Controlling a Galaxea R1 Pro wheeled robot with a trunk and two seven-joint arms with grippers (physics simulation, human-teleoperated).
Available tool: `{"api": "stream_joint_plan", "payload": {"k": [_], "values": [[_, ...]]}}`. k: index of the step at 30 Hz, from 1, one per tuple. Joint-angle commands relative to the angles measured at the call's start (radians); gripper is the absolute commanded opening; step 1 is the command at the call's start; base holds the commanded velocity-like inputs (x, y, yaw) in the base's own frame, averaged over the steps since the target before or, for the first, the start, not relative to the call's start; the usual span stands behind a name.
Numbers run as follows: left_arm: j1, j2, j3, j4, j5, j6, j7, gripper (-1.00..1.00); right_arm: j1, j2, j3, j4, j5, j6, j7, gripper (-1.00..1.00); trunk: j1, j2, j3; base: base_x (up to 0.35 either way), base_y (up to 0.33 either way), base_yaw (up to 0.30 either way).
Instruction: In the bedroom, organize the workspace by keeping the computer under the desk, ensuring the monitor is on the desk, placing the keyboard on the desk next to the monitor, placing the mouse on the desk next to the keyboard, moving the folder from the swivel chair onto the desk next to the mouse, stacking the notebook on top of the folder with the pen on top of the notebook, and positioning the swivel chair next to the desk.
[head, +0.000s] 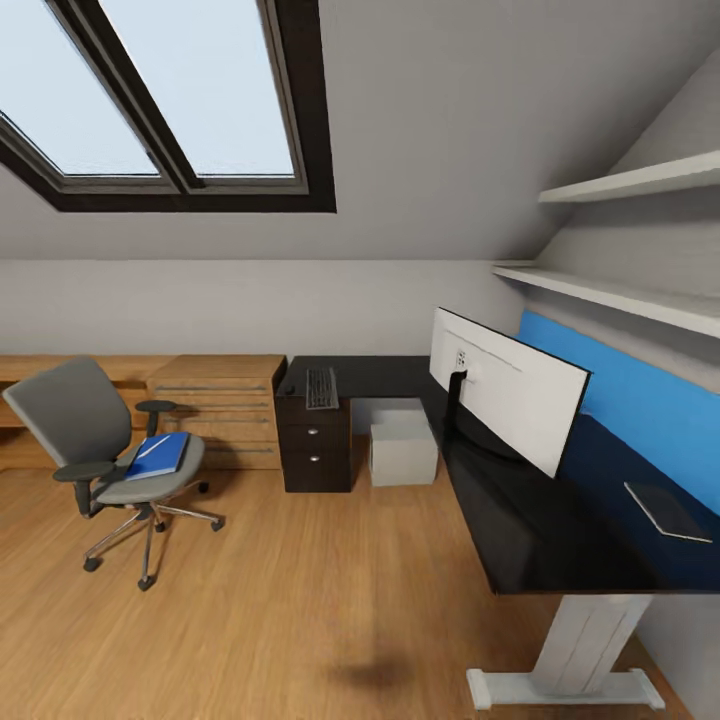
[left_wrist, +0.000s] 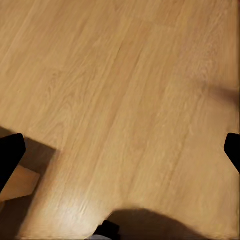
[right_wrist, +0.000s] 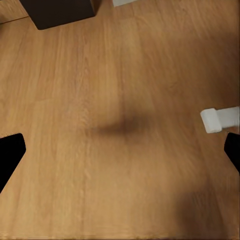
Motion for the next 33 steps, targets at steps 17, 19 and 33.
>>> {"api": "stream_joint_plan", "payload": {"k": [17,19,33], "values": [[-0.001,0.000,-0.007,-0.001,0.012,-0.006,0.008,1.00,-0.001,-0.003,0.008,0.002,-0.010,-0.005,0.002,1.00,-0.065,0.118,0.052,-0.233,-0.281,0.000],[-0.001,0.000,-0.007,-0.001,0.012,-0.006,0.008,1.00,-0.001,-0.002,0.008,0.002,-0.010,-0.004,0.002,1.00,-0.073,0.132,0.058,-0.233,-0.281,0.000],[-0.001,0.000,-0.007,-0.001,0.011,-0.006,0.006,1.00,-0.001,-0.001,0.009,0.003,-0.010,-0.003,0.002,1.00,-0.127,0.230,0.102,-0.232,-0.281,0.000]]}}
